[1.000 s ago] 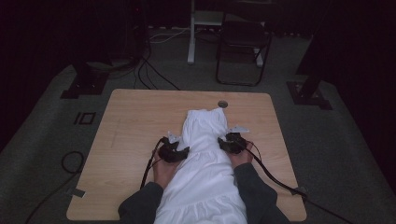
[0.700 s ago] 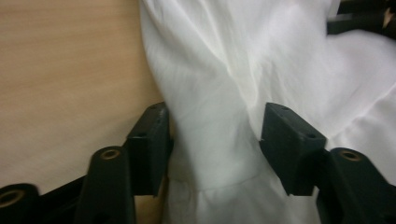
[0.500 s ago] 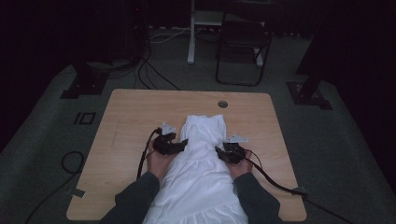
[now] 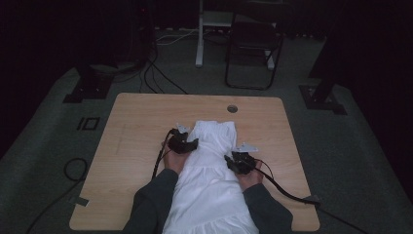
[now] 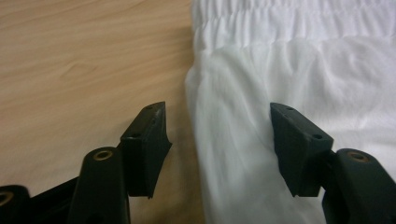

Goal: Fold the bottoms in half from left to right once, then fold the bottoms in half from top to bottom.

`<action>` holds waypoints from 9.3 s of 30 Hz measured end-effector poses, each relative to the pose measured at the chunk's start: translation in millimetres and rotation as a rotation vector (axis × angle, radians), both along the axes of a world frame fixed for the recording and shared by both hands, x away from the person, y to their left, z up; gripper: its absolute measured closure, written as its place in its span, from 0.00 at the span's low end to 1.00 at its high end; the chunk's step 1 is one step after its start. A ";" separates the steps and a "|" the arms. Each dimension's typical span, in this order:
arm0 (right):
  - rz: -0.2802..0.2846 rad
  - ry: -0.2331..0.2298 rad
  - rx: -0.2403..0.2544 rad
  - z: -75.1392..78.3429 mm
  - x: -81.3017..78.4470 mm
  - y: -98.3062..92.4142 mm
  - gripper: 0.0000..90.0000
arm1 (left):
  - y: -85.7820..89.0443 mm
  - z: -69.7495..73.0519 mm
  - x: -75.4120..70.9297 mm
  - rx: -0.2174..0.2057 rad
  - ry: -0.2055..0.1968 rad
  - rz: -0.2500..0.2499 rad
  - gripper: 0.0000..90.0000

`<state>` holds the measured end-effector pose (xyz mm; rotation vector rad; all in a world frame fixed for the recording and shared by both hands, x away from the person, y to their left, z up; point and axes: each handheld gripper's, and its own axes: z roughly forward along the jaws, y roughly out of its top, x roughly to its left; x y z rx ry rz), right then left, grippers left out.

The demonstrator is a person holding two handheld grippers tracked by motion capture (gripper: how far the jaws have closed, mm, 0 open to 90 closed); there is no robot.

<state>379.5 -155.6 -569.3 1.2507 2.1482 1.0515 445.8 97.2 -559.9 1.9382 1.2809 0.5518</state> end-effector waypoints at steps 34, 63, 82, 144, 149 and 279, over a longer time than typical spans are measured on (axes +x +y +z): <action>-0.025 -0.052 -0.102 44.2 66.9 -9.1 0.91 | -13.5 3.2 -44.8 0.048 -0.025 -0.026 0.43; -0.090 0.064 -0.011 6.6 86.3 -14.4 0.34 | -9.5 3.4 7.9 -0.020 0.055 -0.092 0.36; -0.034 0.107 0.061 14.7 88.0 -12.3 0.94 | -20.5 14.0 17.9 -0.033 0.136 -0.187 0.95; 0.223 0.021 0.029 4.6 -76.7 -6.3 0.91 | 14.5 0.9 -143.8 -0.015 -0.039 -0.186 0.91; 0.202 0.015 0.012 5.0 -58.8 -3.1 0.91 | 10.6 3.0 -118.2 0.008 -0.013 -0.185 0.91; 0.235 -0.148 0.153 108.8 -2.2 -21.2 0.95 | 38.5 98.8 -92.2 -0.220 -0.105 -0.301 0.96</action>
